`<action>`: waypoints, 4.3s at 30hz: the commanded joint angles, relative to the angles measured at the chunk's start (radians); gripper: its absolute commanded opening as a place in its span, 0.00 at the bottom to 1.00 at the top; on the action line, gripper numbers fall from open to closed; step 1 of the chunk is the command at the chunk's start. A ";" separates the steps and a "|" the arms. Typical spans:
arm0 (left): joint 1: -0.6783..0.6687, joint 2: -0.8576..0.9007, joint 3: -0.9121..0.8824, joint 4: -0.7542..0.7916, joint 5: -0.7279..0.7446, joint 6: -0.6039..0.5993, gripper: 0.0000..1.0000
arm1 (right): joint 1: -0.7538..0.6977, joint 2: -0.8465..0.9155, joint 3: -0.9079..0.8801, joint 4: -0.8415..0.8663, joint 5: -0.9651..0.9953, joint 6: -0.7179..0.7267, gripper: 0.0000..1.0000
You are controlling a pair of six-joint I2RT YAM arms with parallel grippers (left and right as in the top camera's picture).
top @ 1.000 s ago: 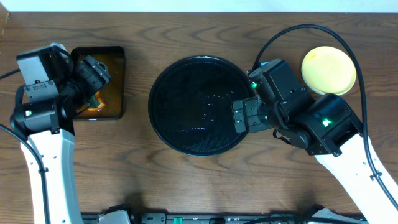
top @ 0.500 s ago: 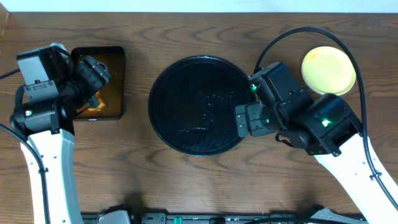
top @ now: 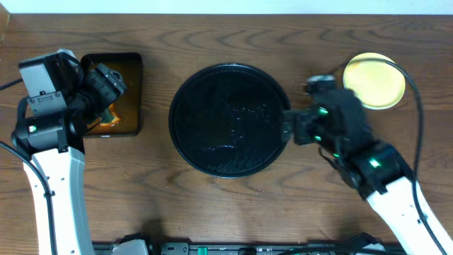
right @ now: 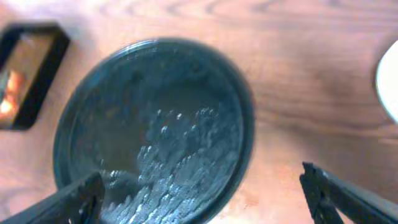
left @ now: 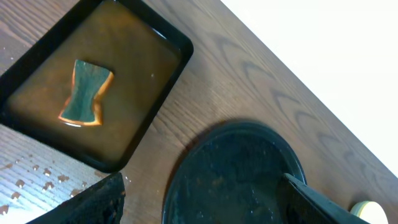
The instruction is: Clean dirty plates on tray and stack at the side
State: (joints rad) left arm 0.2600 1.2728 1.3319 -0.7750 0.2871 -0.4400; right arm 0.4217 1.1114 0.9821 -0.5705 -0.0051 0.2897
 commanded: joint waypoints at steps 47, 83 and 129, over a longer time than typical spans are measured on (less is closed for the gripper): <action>0.003 0.003 0.000 0.001 0.008 0.010 0.78 | -0.443 -1.107 -0.976 0.493 -0.021 -0.371 0.99; -0.016 0.009 -0.013 -0.148 -0.139 0.110 0.78 | -0.441 -1.106 -0.976 0.499 -0.052 -0.347 0.99; -0.264 -1.130 -1.328 0.705 -0.221 0.349 0.79 | -0.441 -1.106 -0.976 0.499 -0.052 -0.347 0.99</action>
State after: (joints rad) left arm 0.0067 0.1795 0.0139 -0.0223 0.0620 -0.0963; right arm -0.0147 0.0109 0.0071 -0.0673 -0.0521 -0.0422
